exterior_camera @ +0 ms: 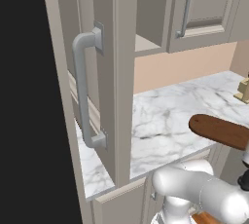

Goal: Move the cutting board and knife to the sink. Then move spray from the cabinet to the counter.

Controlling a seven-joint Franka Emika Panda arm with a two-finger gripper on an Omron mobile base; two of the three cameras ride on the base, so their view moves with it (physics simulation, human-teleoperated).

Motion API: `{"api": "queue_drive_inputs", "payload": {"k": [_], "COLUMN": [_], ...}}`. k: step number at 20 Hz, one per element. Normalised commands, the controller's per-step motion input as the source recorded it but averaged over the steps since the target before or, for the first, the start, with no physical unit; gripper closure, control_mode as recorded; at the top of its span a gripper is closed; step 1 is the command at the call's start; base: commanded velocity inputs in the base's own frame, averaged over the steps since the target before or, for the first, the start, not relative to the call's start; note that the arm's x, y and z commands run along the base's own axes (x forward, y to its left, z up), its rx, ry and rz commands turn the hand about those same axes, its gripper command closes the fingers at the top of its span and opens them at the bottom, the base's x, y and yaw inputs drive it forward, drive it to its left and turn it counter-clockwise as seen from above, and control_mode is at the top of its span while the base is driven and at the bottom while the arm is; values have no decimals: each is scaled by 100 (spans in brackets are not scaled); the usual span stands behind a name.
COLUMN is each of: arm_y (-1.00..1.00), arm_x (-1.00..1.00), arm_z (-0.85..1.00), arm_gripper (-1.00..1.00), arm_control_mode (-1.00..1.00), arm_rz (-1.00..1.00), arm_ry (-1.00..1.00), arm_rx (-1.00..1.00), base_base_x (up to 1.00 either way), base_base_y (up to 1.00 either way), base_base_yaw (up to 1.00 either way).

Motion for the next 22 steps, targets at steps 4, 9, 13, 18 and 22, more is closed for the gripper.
{"api": "queue_drive_inputs", "payload": {"k": [4, 9, 13, 18, 22], "arm_y": [0, 0, 0, 0, 0], "arm_x": [17, 27, 31, 17, 2], "arm_z": [0, -3, -5, -4, 0], "arm_gripper": [-100, -100, -100, 100, 100], "arm_control_mode": [-100, -100, -100, -100, -100], "arm_rz": [-4, -4, -2, -1, 0], "arm_ry": [0, 0, 0, 0, 0], "arm_rx": [0, 0, 0, 0, 0], "base_base_x": [0, 0, 0, 0, 0], "base_base_y": [0, 0, 0, 0, 0], "base_base_yaw": [0, 0, 0, 0, 0]}}
